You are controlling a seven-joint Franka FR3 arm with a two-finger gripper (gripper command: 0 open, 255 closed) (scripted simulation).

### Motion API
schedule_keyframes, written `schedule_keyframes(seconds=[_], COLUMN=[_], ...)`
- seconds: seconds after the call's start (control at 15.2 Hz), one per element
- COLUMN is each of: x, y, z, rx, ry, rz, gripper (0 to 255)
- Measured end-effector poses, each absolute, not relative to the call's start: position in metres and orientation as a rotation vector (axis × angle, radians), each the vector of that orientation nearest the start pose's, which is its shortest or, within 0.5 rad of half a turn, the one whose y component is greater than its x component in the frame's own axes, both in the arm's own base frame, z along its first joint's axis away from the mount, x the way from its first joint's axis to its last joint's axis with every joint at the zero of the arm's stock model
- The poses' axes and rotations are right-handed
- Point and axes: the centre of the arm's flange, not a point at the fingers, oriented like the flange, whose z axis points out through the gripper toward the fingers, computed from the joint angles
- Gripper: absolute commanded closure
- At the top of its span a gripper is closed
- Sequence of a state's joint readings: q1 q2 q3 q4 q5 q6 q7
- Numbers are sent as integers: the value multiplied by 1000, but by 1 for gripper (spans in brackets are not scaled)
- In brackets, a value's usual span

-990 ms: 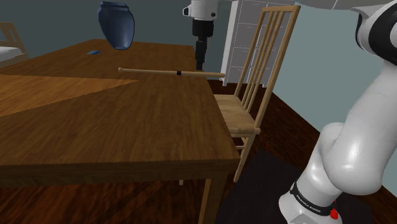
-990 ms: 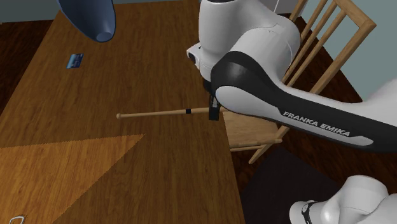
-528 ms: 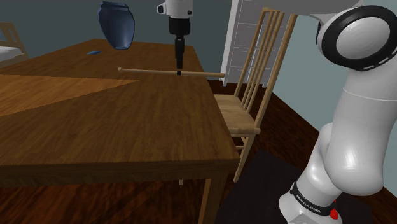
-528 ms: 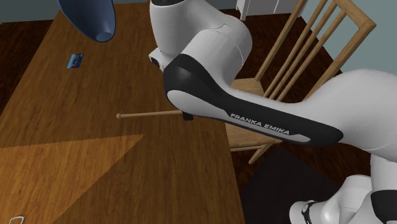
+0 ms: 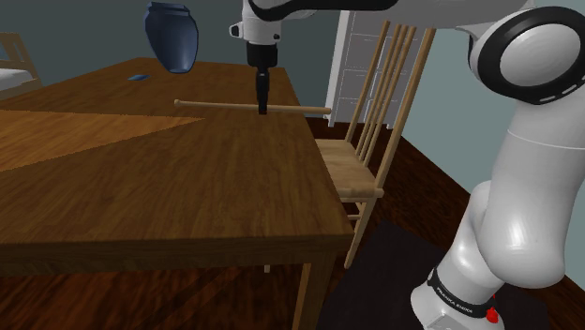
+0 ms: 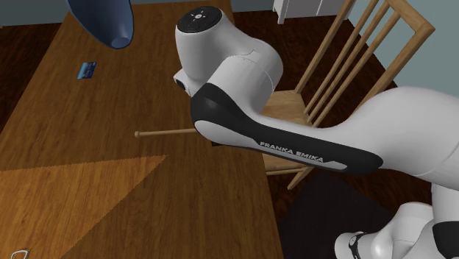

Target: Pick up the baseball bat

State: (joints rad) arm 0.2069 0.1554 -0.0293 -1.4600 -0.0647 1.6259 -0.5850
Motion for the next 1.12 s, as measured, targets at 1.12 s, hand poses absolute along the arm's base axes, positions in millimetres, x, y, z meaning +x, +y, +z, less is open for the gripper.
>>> schedule_keyframes(seconds=[1.12], x=[598], y=[102], z=[622], rx=[-2979], ry=[-1200], rz=[5], gripper=[255])
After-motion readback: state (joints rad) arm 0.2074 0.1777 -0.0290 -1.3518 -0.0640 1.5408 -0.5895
